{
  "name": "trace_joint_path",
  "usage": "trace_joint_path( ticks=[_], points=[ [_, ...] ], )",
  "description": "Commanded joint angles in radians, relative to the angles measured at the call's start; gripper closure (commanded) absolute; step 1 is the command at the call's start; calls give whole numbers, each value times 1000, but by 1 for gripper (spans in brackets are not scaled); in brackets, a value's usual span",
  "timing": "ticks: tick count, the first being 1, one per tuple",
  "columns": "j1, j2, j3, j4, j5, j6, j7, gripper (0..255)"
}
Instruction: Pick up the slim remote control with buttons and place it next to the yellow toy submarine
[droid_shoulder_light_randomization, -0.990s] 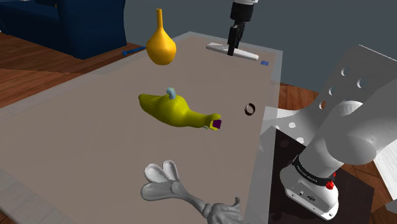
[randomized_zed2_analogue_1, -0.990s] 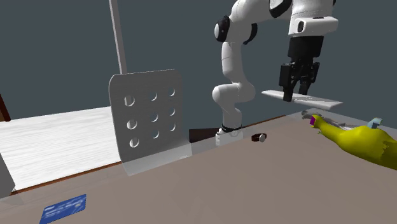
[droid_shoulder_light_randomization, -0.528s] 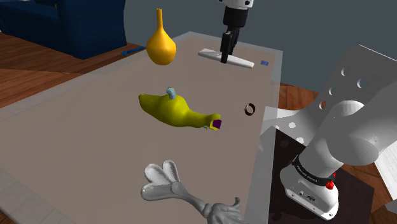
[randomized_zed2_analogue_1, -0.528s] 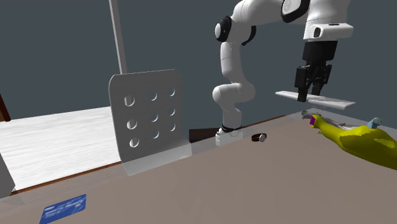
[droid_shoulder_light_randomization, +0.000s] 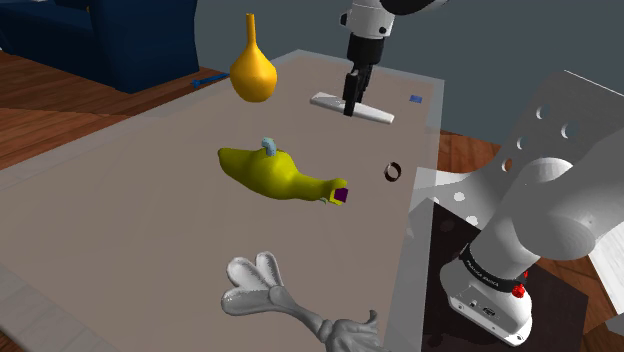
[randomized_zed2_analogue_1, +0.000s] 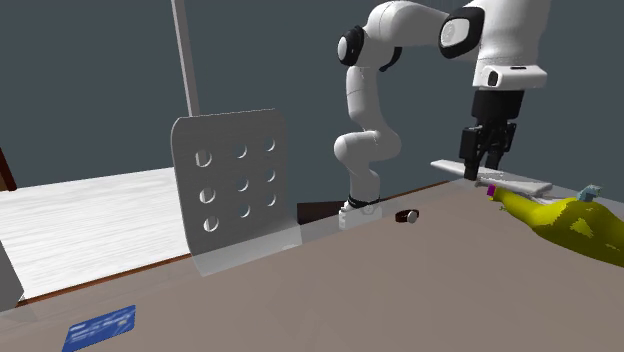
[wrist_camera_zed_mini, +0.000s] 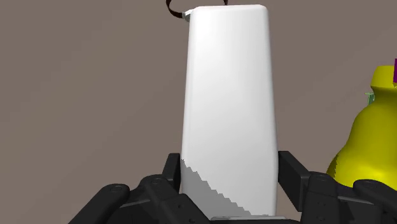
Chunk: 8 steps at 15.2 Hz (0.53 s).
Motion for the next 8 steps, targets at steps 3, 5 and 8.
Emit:
trace_joint_path(
  ticks=[3,5,8],
  points=[
    [-1,4,-1,-51,0,56,-2,255],
    [-1,7,-1,-76,0,84,-2,255],
    [-1,14,-1,-110,0,125,-3,255]
  ],
)
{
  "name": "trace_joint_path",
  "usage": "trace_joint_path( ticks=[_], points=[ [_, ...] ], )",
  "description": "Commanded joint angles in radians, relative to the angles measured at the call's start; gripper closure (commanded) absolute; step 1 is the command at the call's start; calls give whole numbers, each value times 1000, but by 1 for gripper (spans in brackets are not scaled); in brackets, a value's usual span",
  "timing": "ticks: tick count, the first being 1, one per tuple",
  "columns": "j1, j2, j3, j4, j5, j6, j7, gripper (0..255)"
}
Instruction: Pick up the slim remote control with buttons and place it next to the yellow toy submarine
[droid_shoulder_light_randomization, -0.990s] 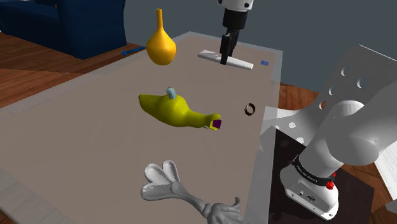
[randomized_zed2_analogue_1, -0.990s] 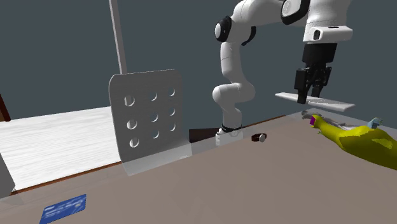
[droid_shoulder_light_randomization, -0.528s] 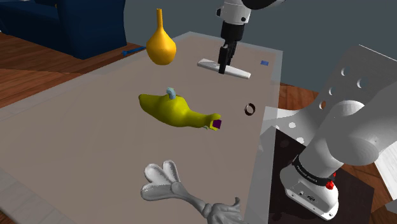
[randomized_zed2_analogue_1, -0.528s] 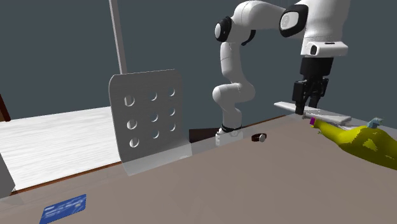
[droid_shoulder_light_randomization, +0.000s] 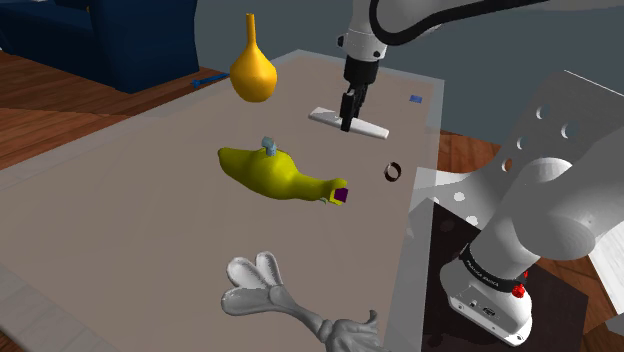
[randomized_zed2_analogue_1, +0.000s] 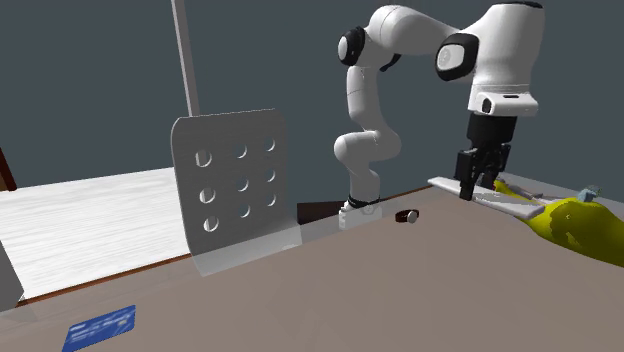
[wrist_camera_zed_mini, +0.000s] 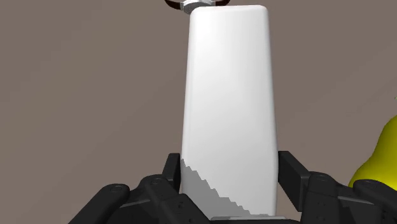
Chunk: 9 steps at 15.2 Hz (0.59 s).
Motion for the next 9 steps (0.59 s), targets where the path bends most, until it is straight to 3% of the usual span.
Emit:
trace_joint_path(
  ticks=[1,9],
  points=[
    [0,3,0,-22,0,26,0,255],
    [0,33,0,-105,1,139,-1,255]
  ],
)
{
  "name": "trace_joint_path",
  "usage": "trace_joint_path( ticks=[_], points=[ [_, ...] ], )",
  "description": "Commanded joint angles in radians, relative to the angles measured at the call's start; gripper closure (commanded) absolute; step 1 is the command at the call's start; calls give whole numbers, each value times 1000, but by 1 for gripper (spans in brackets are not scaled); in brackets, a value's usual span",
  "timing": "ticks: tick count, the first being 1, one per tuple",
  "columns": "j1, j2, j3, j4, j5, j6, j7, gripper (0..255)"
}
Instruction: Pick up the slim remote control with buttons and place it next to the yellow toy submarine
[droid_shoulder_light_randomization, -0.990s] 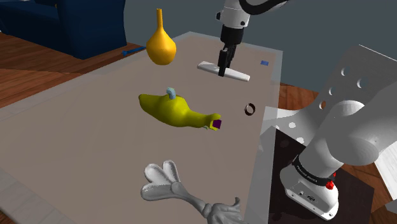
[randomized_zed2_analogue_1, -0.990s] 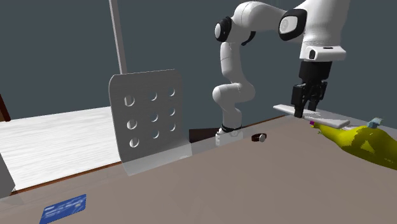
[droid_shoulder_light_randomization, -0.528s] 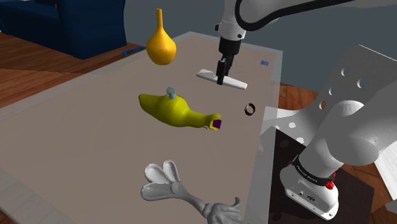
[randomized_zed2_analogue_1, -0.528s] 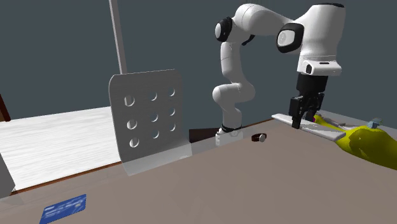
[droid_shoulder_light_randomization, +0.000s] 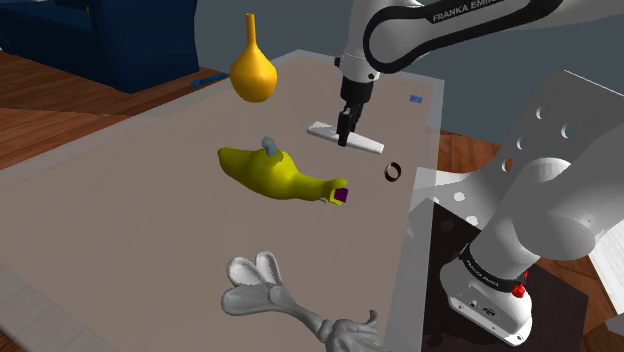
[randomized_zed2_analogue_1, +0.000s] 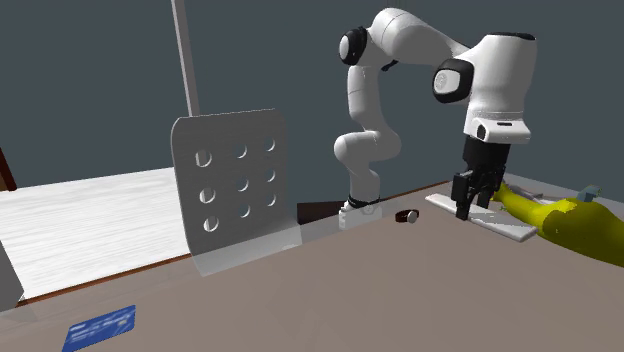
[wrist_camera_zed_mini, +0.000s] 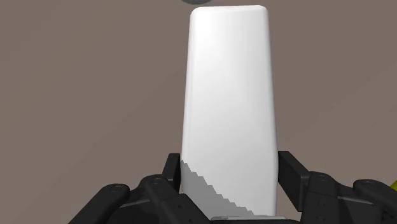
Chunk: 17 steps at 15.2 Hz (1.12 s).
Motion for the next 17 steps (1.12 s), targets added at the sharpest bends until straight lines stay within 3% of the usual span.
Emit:
trace_joint_path(
  ticks=[1,11,17],
  points=[
    [0,8,0,-25,0,34,0,255],
    [0,72,0,-110,1,183,-2,255],
    [0,72,0,-110,1,183,-2,255]
  ],
)
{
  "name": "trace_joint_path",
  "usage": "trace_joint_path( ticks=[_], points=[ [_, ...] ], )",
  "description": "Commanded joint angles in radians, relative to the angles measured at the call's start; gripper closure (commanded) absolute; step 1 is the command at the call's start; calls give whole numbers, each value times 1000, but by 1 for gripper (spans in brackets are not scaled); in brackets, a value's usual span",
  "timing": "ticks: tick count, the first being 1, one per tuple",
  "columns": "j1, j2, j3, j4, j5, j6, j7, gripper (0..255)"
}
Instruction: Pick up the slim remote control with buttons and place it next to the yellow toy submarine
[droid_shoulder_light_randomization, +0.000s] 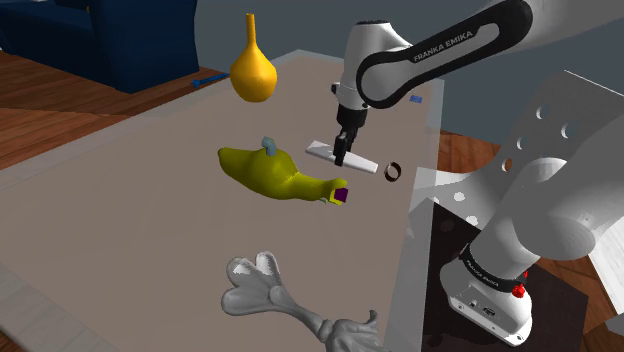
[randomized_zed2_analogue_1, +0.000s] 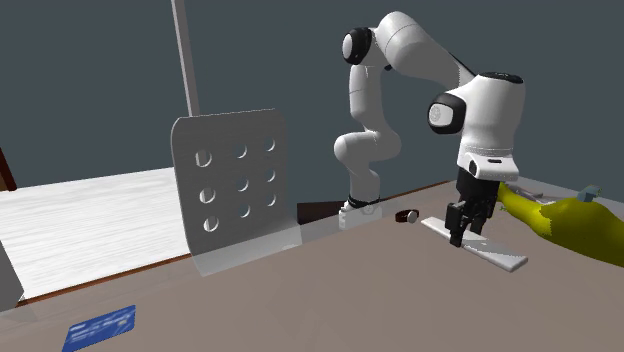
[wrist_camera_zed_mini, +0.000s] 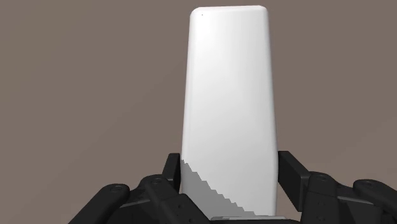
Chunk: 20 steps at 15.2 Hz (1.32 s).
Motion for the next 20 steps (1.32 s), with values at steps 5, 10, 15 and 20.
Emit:
trace_joint_path(
  ticks=[5,10,15,20],
  points=[
    [0,0,0,0,0,0,0,0],
    [0,-35,0,38,-1,-73,0,0],
    [-1,-61,0,77,-1,-138,1,0],
    [-1,-61,0,77,-1,-138,1,0]
  ],
)
